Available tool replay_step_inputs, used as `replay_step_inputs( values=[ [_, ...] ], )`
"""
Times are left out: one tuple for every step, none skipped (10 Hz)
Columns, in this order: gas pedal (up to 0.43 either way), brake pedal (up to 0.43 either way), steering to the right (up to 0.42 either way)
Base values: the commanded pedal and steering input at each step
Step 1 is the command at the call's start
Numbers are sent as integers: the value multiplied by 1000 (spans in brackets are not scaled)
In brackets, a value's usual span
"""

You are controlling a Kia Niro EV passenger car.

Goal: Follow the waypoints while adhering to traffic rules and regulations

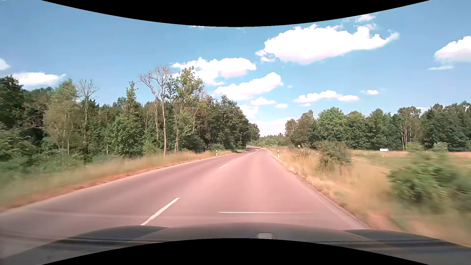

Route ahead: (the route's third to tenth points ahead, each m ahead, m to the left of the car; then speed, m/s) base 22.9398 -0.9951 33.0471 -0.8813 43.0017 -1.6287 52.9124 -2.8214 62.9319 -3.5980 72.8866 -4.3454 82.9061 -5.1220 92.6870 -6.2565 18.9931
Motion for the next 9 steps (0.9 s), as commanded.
replay_step_inputs(
  values=[
    [150,0,19],
    [150,0,20],
    [150,0,20],
    [150,0,20],
    [150,0,19],
    [150,0,18],
    [150,0,18],
    [150,0,16],
    [150,0,14]
  ],
)
